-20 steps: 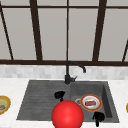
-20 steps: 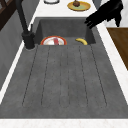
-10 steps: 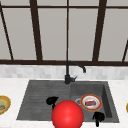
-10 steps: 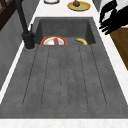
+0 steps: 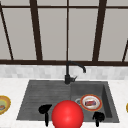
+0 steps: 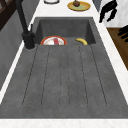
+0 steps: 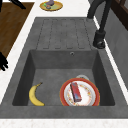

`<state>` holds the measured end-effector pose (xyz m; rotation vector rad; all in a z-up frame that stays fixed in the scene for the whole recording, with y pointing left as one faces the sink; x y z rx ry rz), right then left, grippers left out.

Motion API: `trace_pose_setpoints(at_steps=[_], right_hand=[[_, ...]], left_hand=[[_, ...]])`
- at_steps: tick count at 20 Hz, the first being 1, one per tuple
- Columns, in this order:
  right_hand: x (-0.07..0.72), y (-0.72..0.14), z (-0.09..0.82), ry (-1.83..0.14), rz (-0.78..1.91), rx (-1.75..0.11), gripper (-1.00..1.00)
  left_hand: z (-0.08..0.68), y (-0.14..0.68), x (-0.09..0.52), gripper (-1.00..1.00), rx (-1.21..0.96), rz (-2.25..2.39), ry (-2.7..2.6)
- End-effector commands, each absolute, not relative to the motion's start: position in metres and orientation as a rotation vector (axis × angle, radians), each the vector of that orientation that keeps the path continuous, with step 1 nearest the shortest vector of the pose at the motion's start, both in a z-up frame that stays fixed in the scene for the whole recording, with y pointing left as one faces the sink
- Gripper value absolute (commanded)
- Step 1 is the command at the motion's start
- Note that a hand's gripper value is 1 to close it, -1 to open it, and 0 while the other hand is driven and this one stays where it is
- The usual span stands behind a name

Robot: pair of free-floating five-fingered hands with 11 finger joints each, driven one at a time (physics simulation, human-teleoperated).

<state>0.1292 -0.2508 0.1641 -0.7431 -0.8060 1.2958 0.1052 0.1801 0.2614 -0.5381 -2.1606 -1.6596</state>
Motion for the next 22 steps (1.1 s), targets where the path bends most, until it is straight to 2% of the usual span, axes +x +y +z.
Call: trace_pose_setpoints(at_steps=[1, 6, 22], right_hand=[[0.129, -0.251, 0.164, -0.806, 1.296, -0.743, 0.00], [0.129, -0.251, 0.164, -0.806, 1.296, -0.743, 0.00], [0.129, -0.251, 0.164, -0.806, 1.296, -0.743, 0.00]], left_hand=[[0.257, 0.196, 0.075, -1.00, -0.520, -1.675, -2.178], [0.250, 0.226, 0.052, -1.00, -0.520, -1.644, -2.173], [0.257, 0.233, 0.058, -1.00, -0.493, -1.647, -2.157]])
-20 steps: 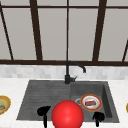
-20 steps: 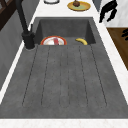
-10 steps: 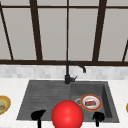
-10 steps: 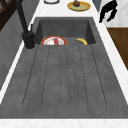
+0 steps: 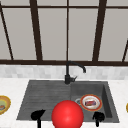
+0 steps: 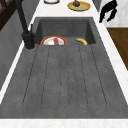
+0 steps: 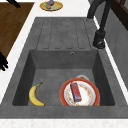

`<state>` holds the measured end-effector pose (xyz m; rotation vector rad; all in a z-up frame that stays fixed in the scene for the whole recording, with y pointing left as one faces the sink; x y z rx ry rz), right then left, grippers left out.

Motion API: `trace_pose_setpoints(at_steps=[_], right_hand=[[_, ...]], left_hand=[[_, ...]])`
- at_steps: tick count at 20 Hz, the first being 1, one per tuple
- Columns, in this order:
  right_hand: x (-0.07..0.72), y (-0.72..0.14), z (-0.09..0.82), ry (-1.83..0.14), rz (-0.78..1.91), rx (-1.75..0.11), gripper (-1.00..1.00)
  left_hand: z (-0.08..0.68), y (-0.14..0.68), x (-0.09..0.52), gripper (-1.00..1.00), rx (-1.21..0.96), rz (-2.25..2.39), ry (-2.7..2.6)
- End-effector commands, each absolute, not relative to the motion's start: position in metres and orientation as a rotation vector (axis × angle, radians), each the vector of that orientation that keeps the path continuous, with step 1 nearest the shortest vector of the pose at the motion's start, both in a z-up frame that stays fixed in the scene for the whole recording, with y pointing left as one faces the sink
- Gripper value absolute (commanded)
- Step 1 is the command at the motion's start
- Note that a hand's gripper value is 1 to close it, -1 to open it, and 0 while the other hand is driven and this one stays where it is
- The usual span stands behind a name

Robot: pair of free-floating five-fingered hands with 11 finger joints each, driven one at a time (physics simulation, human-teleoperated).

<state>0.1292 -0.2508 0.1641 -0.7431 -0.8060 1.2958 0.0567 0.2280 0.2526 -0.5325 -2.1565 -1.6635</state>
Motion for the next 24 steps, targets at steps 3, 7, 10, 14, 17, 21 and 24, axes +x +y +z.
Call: trace_pose_setpoints(at_steps=[3, 7, 10, 14, 17, 21, 24], right_hand=[[0.129, -0.251, 0.164, -0.806, 1.296, -0.743, 0.00], [0.129, -0.251, 0.164, -0.806, 1.296, -0.743, 0.00], [0.129, -0.251, 0.164, -0.806, 1.296, -0.743, 0.00], [0.129, -0.251, 0.164, -0.806, 1.296, -0.743, 0.00], [0.129, -0.251, 0.164, -0.806, 1.296, -0.743, 0.00], [0.129, -0.251, 0.164, -0.806, 1.296, -0.743, 0.00], [0.129, -0.251, 0.164, -0.806, 1.296, -0.743, 0.00]], left_hand=[[0.267, 0.242, 0.057, -1.00, -0.518, -1.633, -2.136], [0.269, 0.262, 0.053, -1.00, -0.478, -1.624, -2.130], [0.276, 0.276, 0.054, -1.00, -0.489, -1.620, -2.112], [0.293, 0.295, 0.054, -1.00, -0.518, -1.599, -2.079], [0.307, 0.307, 0.056, -1.00, -0.521, -1.586, -2.069], [0.320, 0.326, 0.055, -1.00, -0.507, -1.598, -2.083], [0.328, 0.340, 0.055, -1.00, -0.492, -1.607, -2.090]])
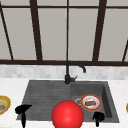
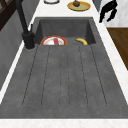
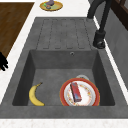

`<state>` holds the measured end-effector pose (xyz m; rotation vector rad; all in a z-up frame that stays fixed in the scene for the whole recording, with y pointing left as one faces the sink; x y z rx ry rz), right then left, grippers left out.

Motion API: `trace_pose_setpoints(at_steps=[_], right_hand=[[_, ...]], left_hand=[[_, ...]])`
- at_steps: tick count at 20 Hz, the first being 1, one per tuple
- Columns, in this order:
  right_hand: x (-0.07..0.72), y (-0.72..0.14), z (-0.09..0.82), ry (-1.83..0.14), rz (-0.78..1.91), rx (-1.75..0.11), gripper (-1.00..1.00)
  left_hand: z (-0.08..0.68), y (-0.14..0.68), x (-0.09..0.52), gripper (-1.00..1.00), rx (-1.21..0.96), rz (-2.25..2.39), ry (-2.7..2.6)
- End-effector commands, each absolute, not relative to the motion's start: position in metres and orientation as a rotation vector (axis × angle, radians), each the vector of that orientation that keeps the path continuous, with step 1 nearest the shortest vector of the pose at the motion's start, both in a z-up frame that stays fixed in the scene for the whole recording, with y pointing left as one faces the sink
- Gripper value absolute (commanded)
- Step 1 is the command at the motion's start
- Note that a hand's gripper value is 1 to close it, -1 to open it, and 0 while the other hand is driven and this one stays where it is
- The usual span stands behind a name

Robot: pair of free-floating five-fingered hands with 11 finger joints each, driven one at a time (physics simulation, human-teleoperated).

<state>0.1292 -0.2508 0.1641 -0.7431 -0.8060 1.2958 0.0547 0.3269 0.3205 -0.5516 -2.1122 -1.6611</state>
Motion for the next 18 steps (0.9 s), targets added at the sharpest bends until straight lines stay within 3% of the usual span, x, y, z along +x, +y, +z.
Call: trace_pose_setpoints(at_steps=[1, 18], right_hand=[[0.129, -0.251, 0.164, -0.806, 1.296, -0.743, 0.00], [0.129, -0.251, 0.164, -0.806, 1.296, -0.743, 0.00]], left_hand=[[0.330, 0.345, 0.055, -1.00, -0.490, -1.608, -2.089], [0.341, 0.396, 0.054, -1.00, -0.398, -1.596, -2.088]])
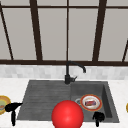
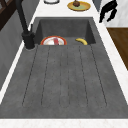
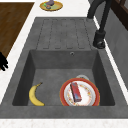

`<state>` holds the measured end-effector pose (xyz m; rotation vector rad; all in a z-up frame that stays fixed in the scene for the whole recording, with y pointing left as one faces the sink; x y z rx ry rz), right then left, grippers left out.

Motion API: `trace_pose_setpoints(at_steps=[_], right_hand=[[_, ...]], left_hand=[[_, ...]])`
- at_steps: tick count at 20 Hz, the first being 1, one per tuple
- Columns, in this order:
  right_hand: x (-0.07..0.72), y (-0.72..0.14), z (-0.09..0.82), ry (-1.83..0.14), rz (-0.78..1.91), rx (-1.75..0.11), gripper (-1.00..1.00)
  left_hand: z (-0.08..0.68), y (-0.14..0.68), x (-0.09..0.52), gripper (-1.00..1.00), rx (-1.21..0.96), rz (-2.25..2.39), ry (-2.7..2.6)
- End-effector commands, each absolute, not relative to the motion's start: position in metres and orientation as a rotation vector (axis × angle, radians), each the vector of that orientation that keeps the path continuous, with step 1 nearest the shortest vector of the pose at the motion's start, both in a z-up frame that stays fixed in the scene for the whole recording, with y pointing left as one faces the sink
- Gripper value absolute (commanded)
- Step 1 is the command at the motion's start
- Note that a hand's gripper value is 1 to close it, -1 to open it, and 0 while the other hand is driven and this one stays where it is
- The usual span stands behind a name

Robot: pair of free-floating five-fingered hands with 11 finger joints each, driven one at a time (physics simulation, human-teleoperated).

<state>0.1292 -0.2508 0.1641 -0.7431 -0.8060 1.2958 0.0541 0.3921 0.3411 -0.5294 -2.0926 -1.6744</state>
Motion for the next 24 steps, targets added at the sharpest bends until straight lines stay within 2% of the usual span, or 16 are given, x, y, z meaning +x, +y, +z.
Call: trace_pose_setpoints(at_steps=[1, 13, 16, 24], right_hand=[[0.129, -0.251, 0.164, -0.806, 1.296, -0.743, 0.00], [0.129, -0.251, 0.164, -0.806, 1.296, -0.743, 0.00], [0.129, -0.251, 0.164, -0.806, 1.296, -0.743, 0.00], [0.129, -0.251, 0.164, -0.806, 1.296, -0.743, 0.00]], left_hand=[[0.341, 0.397, 0.054, -1.00, -0.393, -1.598, -2.087], [0.337, 0.424, 0.052, -1.00, -0.403, -1.633, -2.079], [0.338, 0.420, 0.053, -1.00, -0.508, -1.683, -2.081], [0.334, 0.455, 0.050, -1.00, -0.391, -1.616, -2.090]])
